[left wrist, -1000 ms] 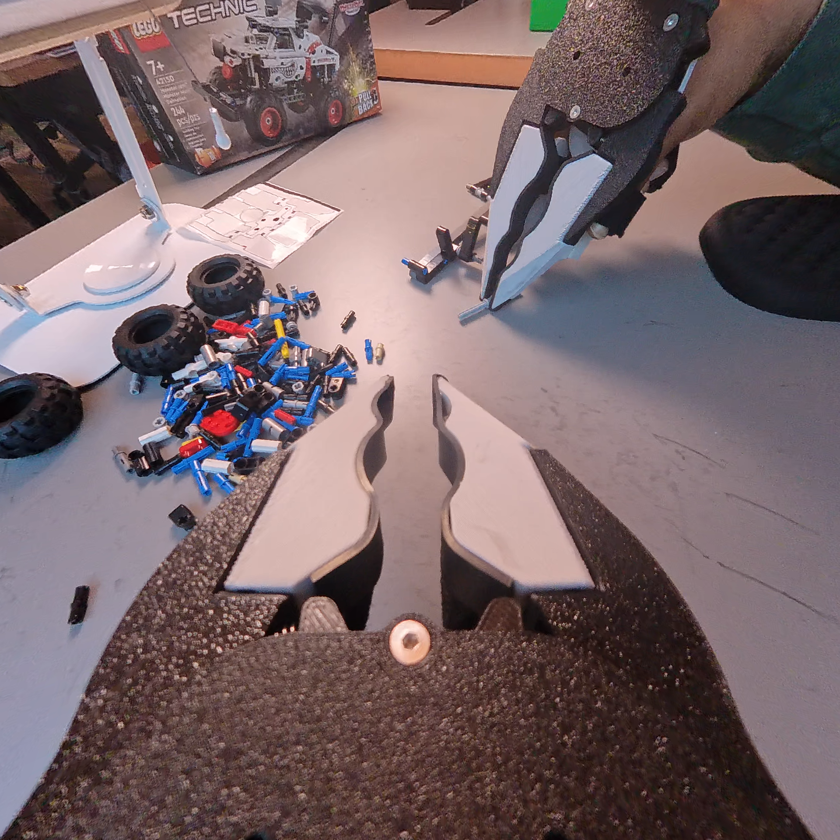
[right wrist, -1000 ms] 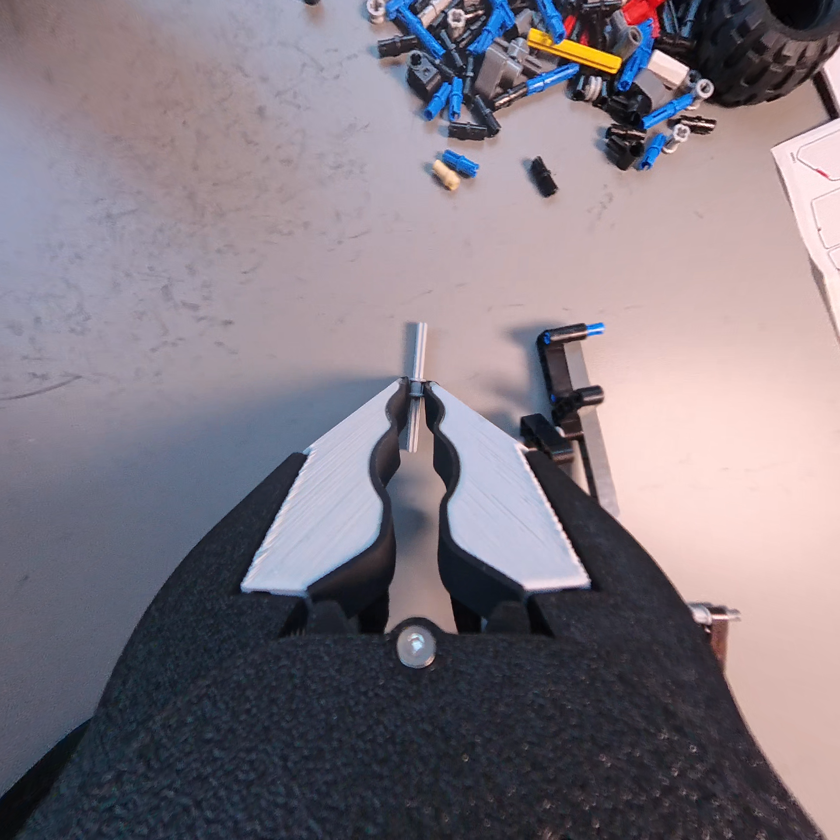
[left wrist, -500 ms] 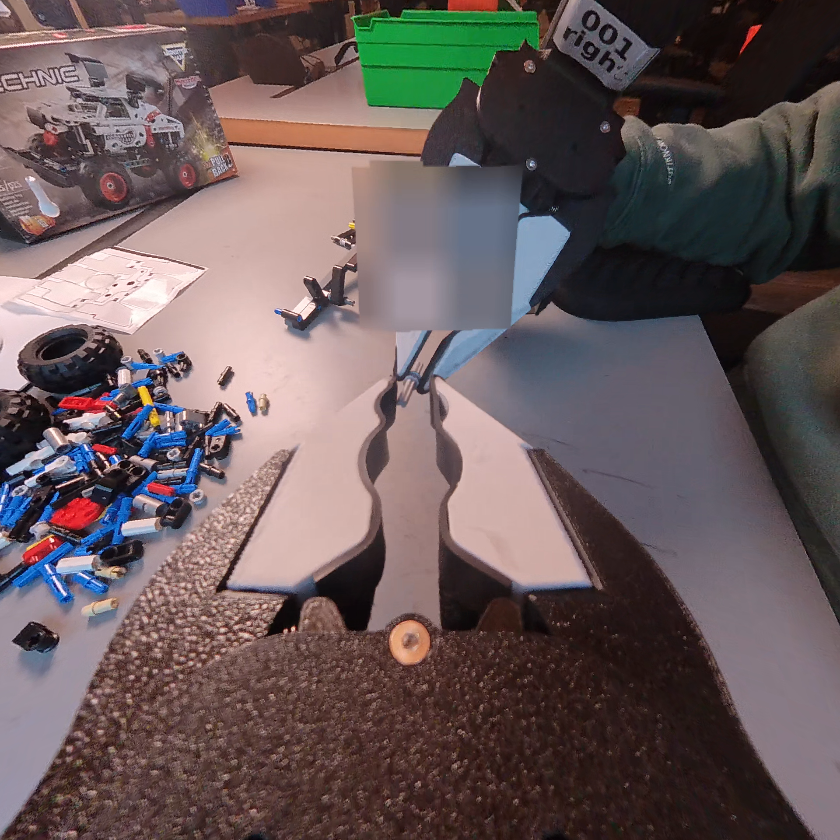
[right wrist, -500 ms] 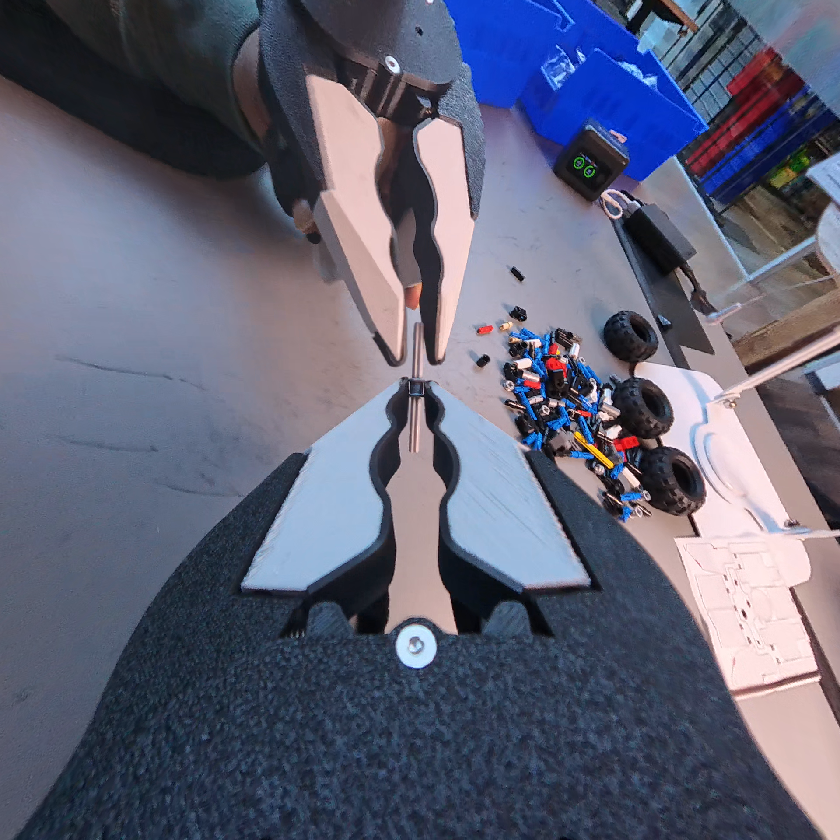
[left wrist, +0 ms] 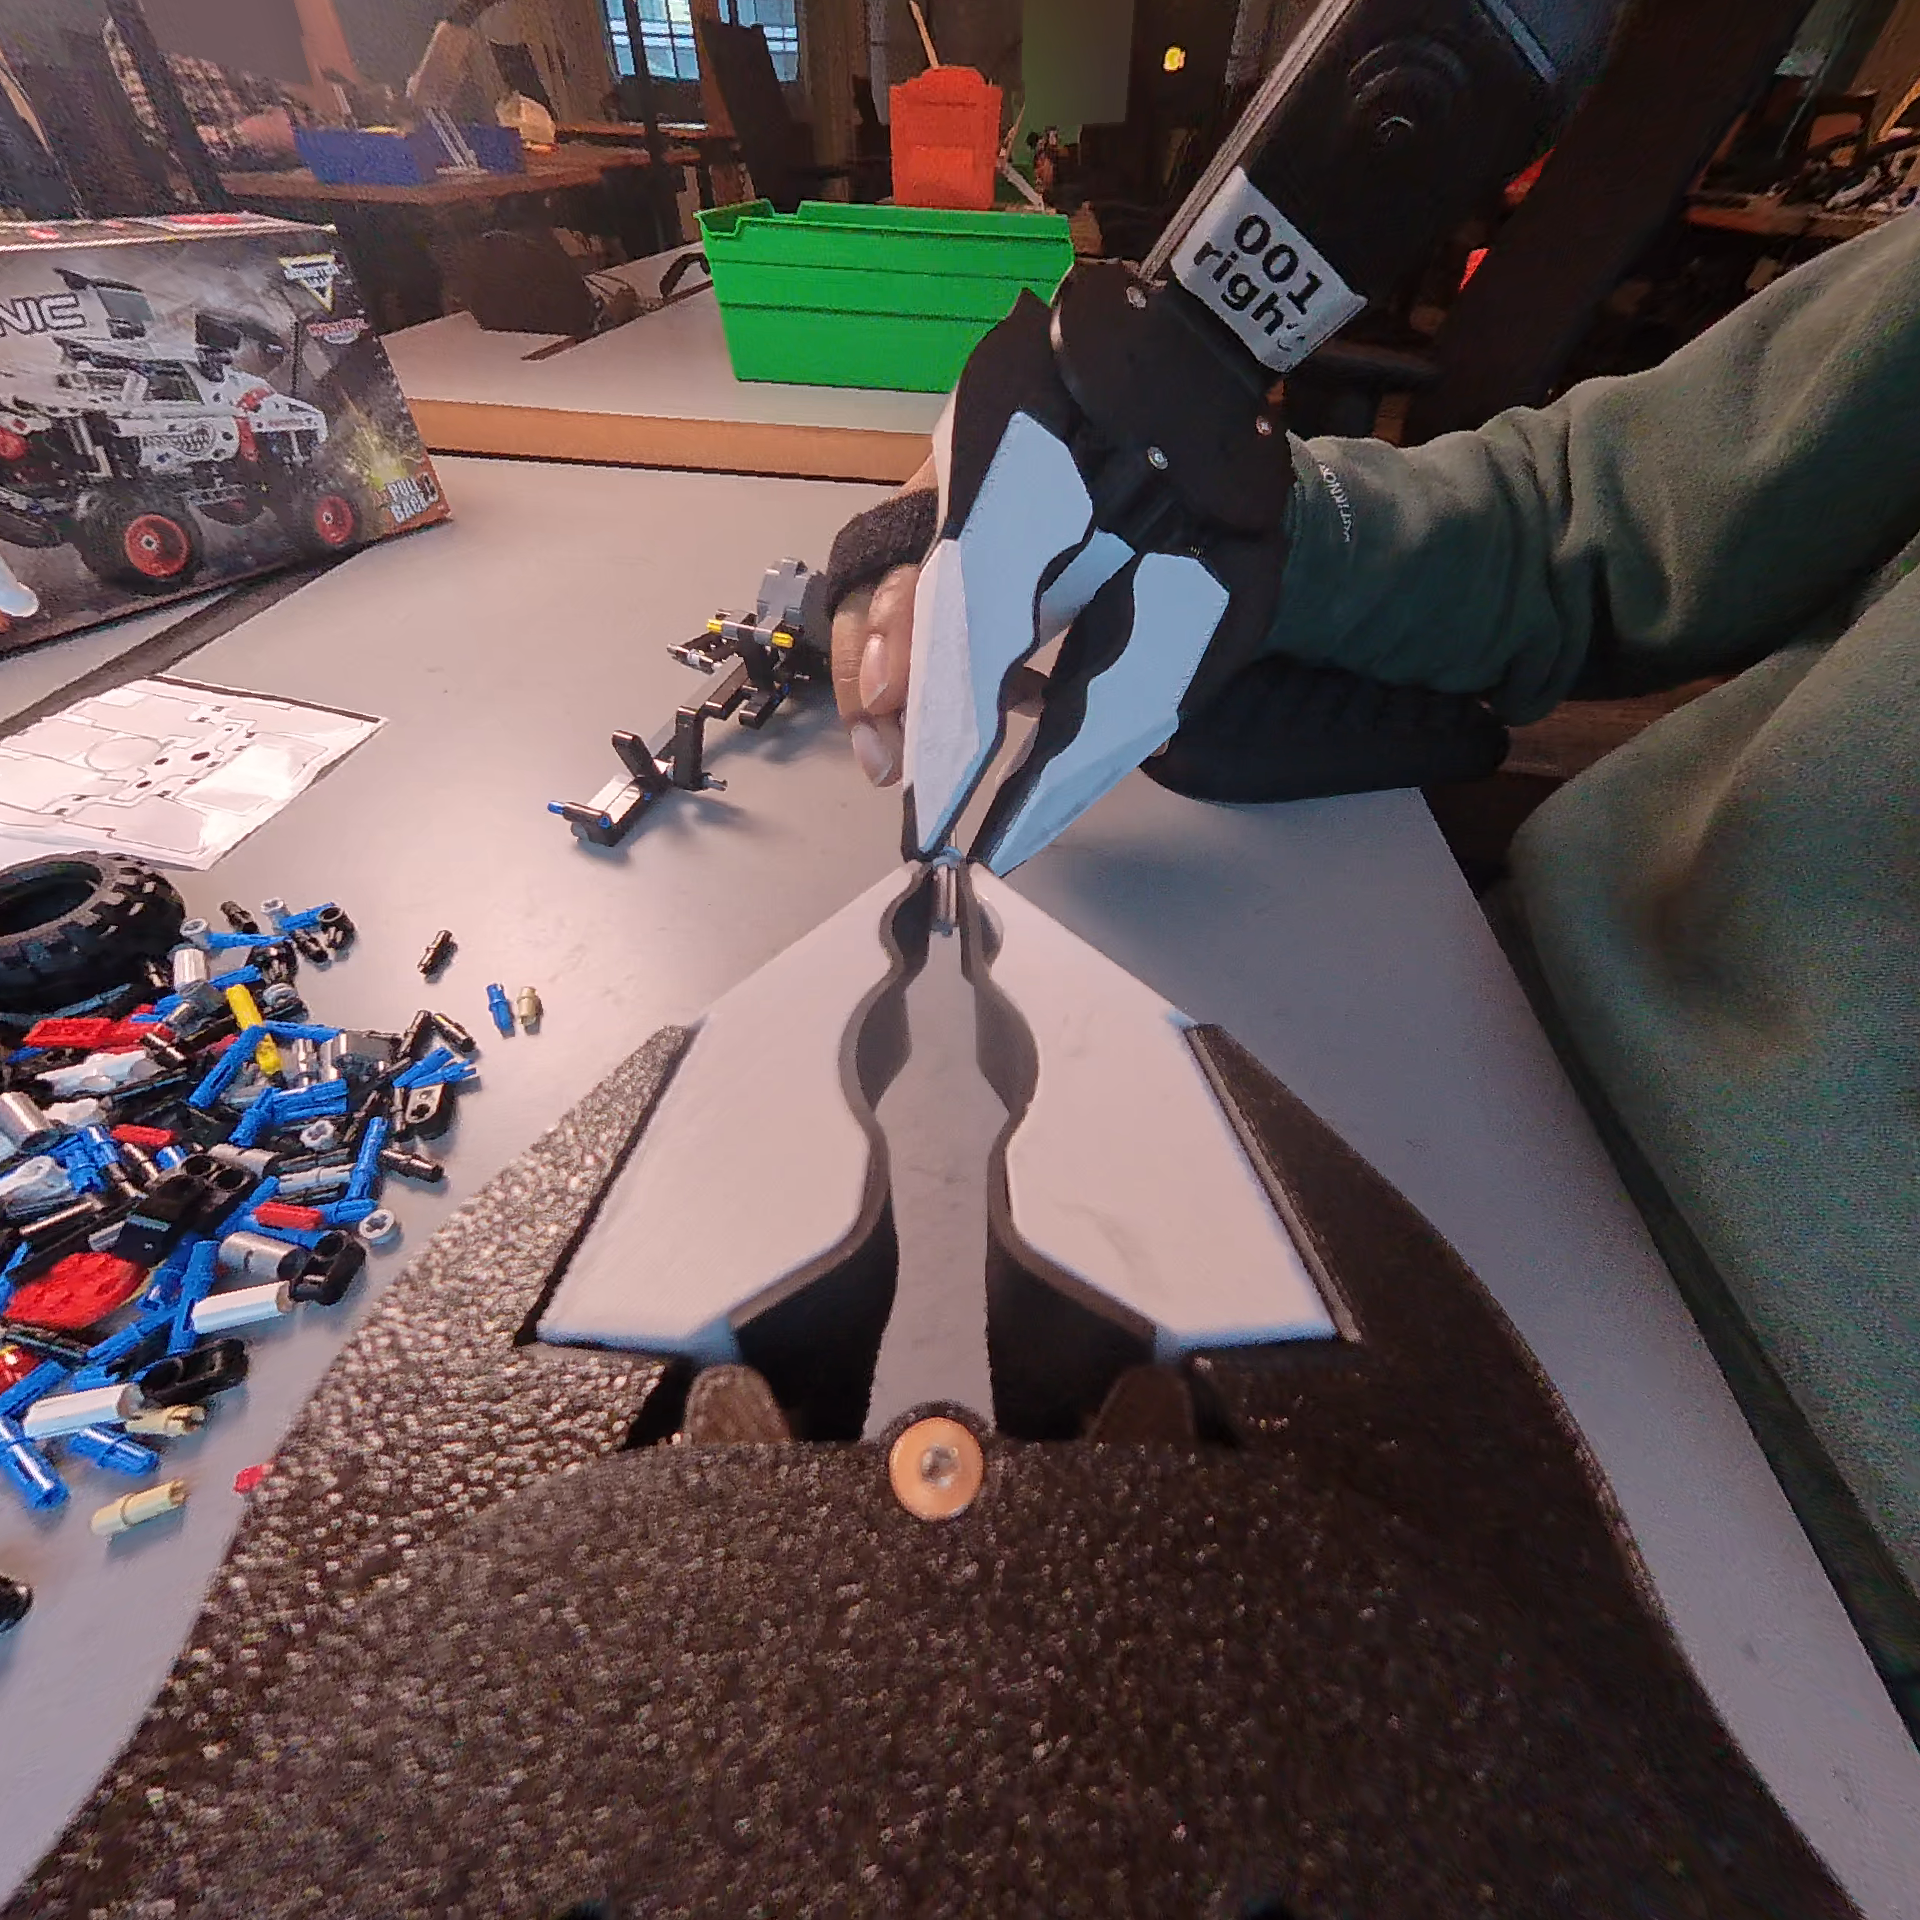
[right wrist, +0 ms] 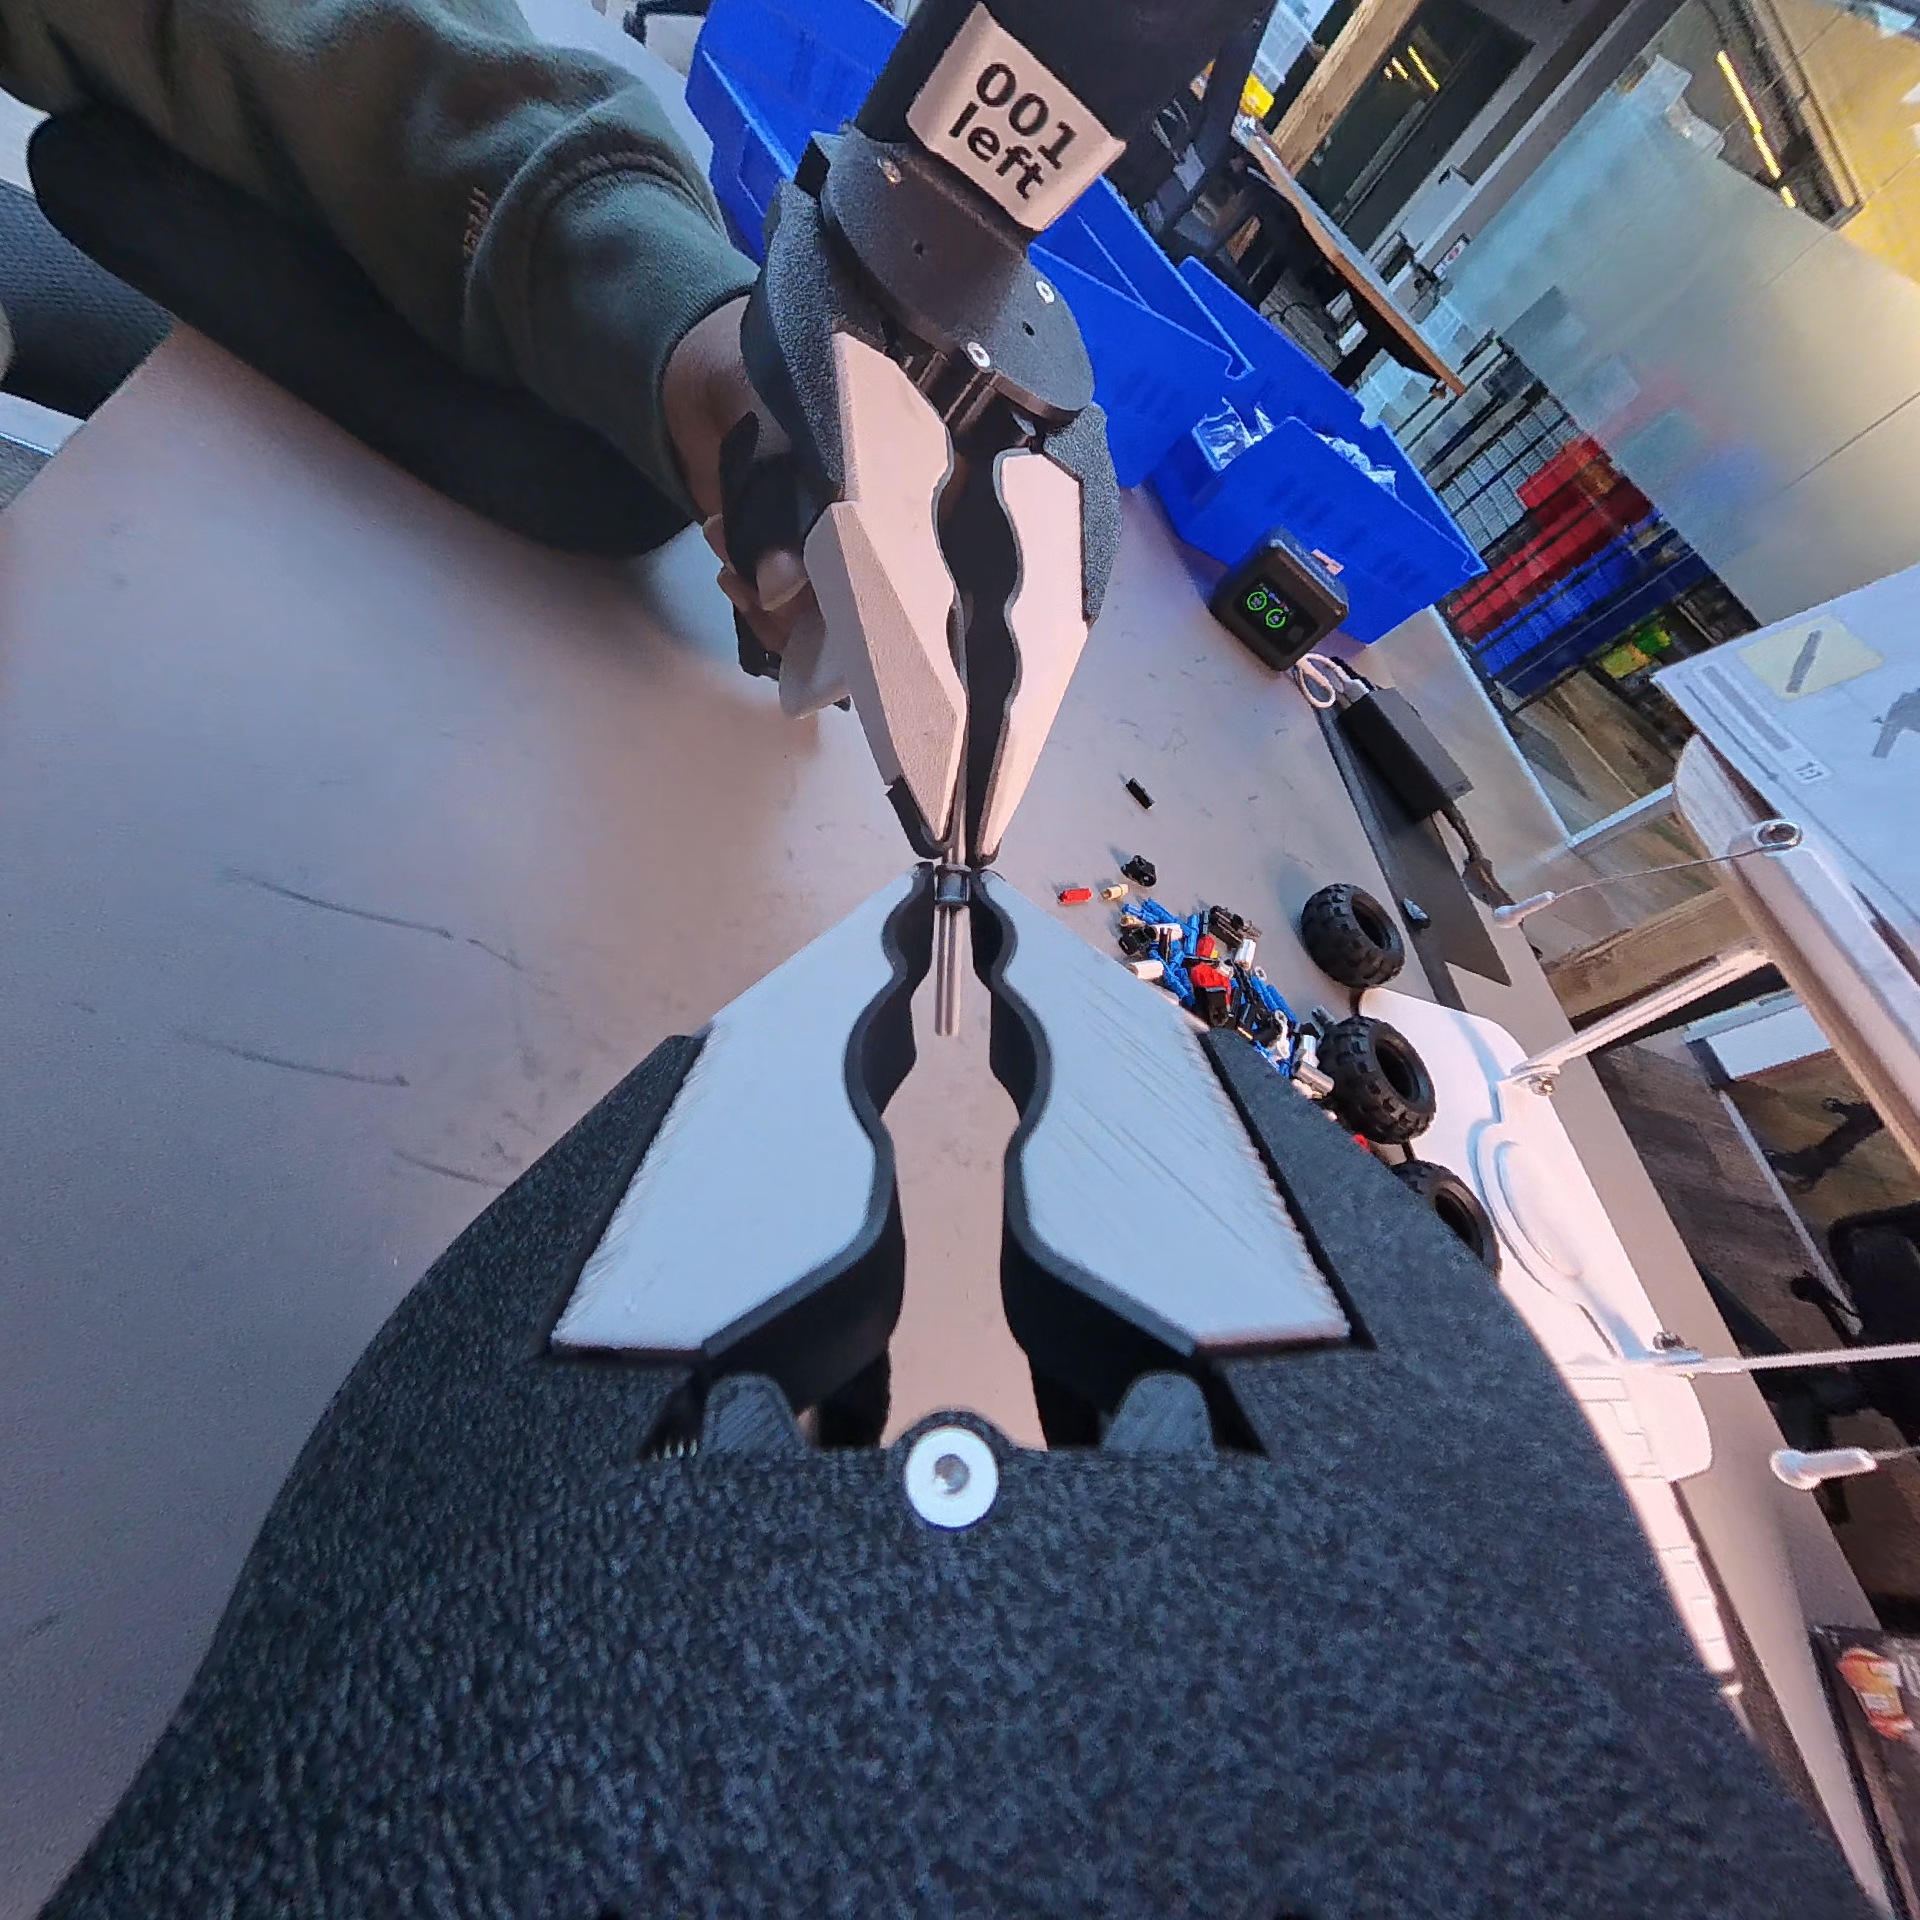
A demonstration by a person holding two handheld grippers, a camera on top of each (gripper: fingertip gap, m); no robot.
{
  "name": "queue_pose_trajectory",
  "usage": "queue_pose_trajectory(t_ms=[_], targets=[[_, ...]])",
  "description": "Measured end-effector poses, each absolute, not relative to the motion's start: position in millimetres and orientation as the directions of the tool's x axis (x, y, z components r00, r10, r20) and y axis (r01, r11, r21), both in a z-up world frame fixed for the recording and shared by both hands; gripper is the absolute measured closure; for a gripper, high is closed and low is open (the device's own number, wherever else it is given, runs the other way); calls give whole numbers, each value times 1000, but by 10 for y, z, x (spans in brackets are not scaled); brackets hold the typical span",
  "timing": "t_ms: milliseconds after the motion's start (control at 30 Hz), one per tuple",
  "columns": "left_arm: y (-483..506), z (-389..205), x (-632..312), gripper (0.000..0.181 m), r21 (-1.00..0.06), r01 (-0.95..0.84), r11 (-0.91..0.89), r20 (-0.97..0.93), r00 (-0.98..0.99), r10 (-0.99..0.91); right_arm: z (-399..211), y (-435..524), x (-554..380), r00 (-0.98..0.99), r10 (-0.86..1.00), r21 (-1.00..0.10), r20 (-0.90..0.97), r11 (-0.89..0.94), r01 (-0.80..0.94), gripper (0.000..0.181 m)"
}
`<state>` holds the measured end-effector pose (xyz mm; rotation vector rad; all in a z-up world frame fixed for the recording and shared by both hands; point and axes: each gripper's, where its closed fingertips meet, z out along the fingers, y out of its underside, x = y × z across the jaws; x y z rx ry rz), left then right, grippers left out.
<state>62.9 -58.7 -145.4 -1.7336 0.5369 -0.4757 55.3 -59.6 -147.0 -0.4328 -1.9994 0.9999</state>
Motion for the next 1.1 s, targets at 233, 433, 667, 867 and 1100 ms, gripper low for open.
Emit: queue_pose_trajectory(t_ms=[233, 433, 667, 867, 1100], targets=[[-578, -1354, 562, 178, -974, -112, -195, 26, 805, -593, -1408, -493, 573, -611, 596, -771, 522, 635, -39, 177], [-724, -1082, -41, 178, -991, -28, -127, 37, 877, -480, -1411, 164, 504, -493, 694, -760, 525, 643, 96, 177], [-577, -1155, -255, 177, -991, 6, -137, 55, 931, -360, -1604, 252, -394, -378, 696, -644, 610, 714, 276, 175], [-591, -1247, -356, 178, -988, 34, -151, 79, 950, -302, -1954, 300, -811, -410, 684, -591, 603, 729, 345, 146], [-590, -1224, -515, 177, -988, 59, -143, 92, 967, -238, -1723, 208, -634, -421, 737, -703, 529, 658, 270, 134]])
